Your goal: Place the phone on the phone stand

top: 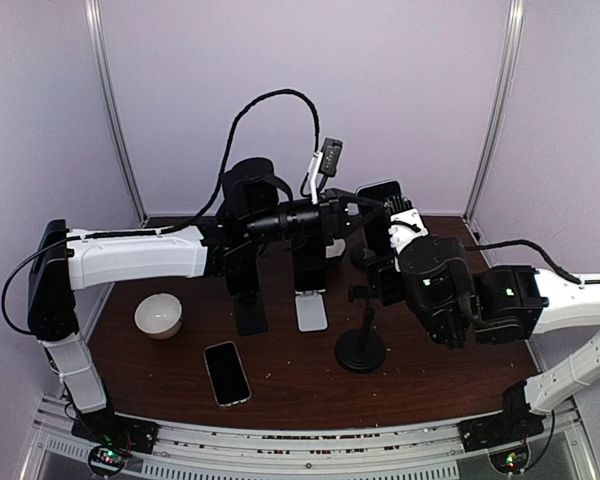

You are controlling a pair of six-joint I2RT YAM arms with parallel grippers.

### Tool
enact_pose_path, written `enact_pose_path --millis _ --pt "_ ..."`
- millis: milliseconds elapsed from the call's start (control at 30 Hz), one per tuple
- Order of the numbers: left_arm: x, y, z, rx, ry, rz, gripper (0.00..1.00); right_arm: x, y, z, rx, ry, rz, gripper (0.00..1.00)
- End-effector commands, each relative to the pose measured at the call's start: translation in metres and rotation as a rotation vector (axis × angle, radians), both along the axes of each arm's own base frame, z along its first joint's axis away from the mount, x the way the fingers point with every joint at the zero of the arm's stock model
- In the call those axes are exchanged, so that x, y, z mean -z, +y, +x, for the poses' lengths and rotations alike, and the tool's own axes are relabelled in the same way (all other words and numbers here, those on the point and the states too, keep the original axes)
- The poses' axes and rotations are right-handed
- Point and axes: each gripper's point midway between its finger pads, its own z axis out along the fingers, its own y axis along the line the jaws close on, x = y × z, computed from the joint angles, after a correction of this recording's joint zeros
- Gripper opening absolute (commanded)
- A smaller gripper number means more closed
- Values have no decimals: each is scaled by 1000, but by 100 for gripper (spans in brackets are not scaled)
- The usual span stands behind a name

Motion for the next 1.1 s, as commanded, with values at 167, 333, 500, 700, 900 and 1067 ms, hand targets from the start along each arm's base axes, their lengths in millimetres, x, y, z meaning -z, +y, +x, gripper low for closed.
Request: enact_pose_path --millis 167,333,500,700,900,1067 --pt "-10 12 -4 41 -61 -51 0 -10 1 -7 -59 32 64 100" --pt "-6 21 -11 62 -91 -47 0 -1 -1 -31 -256 134 130 100" --pt "-12 30 -24 89 -125 -37 0 21 -25 -50 -331 284 237 100" --pt "-18 46 -30 58 -124 -28 0 90 -45 -39 -187 408 218 85" --pt "-9 65 -26 -53 -185 73 0 105 -16 -35 -234 416 227 78" --pt "4 55 -32 22 -166 68 0 115 -18 -30 -190 408 199 69"
